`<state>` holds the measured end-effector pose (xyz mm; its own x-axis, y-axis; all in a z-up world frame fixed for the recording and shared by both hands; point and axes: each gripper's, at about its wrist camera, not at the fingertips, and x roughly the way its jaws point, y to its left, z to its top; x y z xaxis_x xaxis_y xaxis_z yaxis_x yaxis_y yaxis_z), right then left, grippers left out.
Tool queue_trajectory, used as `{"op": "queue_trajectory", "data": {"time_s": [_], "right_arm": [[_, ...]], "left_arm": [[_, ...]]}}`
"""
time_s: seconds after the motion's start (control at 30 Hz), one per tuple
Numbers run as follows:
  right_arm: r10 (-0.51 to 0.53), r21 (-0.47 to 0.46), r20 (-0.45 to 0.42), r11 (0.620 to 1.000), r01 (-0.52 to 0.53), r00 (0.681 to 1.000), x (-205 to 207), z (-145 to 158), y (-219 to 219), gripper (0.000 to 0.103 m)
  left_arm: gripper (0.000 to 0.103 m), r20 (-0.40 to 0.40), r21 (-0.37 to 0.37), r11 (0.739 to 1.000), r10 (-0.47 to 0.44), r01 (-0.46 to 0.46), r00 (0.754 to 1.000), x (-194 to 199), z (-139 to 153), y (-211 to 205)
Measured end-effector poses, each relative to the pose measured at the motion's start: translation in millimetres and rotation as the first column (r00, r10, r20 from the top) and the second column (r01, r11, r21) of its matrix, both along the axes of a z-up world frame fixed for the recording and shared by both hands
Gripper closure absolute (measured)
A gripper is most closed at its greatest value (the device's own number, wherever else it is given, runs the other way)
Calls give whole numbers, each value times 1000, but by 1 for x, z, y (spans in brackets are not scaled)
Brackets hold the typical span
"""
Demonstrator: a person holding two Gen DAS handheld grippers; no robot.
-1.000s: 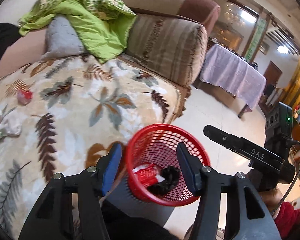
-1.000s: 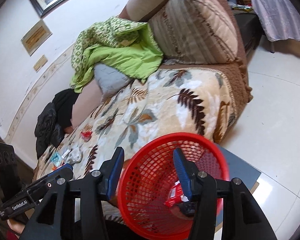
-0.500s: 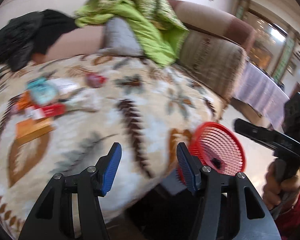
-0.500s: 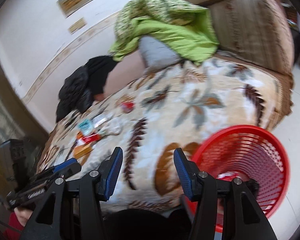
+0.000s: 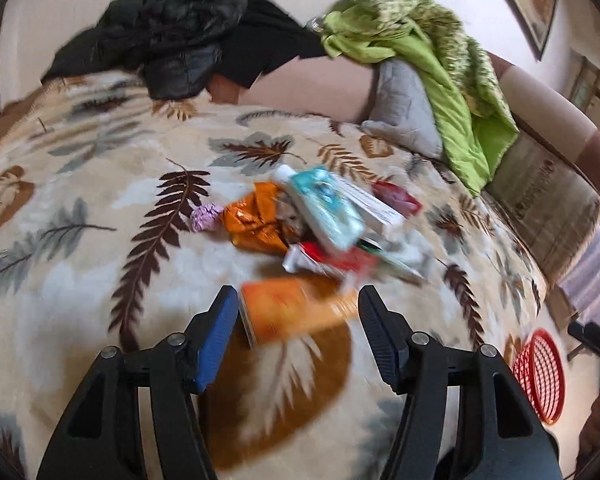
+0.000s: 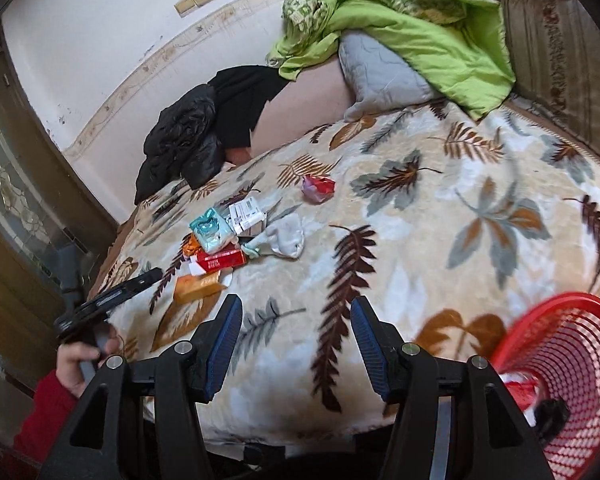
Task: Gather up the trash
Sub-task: 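Grasp the orange box with the left tool while the right tool grasps the white sock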
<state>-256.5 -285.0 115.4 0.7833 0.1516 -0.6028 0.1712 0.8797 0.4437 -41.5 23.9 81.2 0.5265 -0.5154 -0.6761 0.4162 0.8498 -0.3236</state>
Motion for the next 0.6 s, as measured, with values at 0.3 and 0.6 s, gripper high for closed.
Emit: {"op": "queue_trajectory", "data": {"time_s": [0.3,0.6], "right_arm": [[11,30,-42,1000,-9,999,45,-15,-5,43],[72,93,-69,993,-66,995,105,-29,-6,41]], "left_arm": [[42,-145,-128,976,-192,174,971,51,-41,-13],[41,-74,76,917,-387,392,919,-36,-27,-58]]}}
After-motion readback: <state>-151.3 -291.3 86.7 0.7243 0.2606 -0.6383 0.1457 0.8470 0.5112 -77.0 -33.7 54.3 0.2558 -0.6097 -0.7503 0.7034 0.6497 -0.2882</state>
